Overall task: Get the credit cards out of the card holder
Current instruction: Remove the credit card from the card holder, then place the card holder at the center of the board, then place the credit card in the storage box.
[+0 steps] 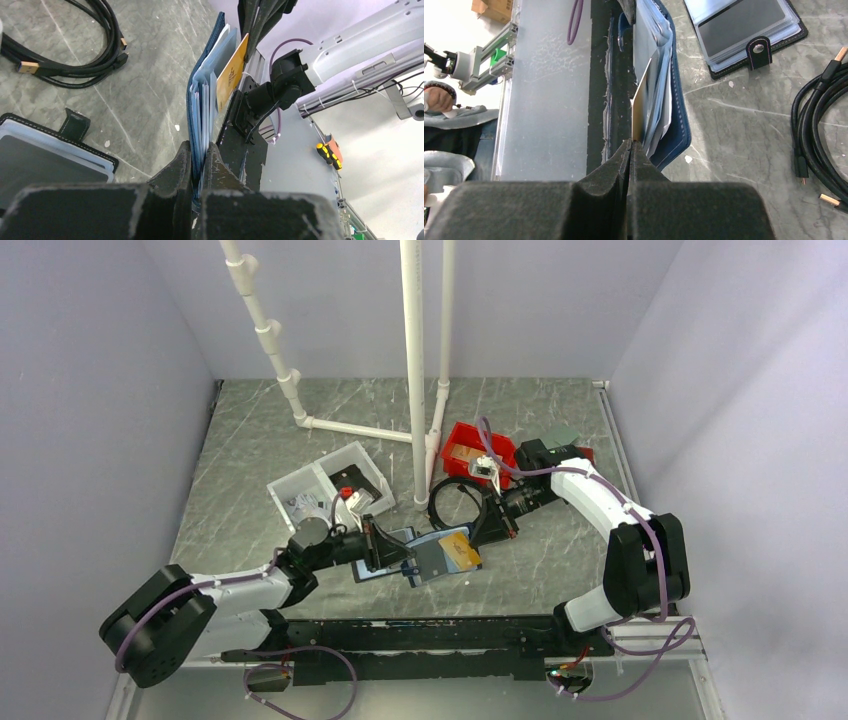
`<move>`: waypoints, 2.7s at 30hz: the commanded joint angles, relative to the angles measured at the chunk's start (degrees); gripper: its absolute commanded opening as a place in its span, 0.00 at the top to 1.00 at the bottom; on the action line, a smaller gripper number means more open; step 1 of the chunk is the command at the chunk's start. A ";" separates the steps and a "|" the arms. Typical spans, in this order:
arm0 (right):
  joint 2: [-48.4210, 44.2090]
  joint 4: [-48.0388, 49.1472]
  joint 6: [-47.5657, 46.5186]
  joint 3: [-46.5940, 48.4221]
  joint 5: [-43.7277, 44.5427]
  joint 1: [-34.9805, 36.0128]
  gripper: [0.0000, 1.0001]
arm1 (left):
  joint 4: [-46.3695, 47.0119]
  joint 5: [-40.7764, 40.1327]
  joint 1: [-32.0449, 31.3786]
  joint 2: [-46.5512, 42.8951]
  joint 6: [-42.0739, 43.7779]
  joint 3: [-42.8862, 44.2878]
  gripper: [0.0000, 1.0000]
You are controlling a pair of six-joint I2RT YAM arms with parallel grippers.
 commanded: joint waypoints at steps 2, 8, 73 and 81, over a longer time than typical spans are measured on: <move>-1.24 1.35 -0.44 0.65 -1.38 -0.19 1.00 | 4.48 -0.70 1.24 -1.79 -2.05 -0.71 1.00; -1.34 1.83 0.13 0.57 -1.43 -0.28 1.00 | 5.19 -0.65 1.49 0.21 -2.85 -0.90 1.00; -0.50 3.97 3.25 0.39 -1.54 -1.86 1.00 | -13.28 -12.21 -2.53 -11.90 -3.90 4.78 0.21; -0.53 3.77 2.96 0.39 -1.66 -1.92 1.00 | -2.81 -13.47 -7.03 2.40 -2.37 8.69 0.20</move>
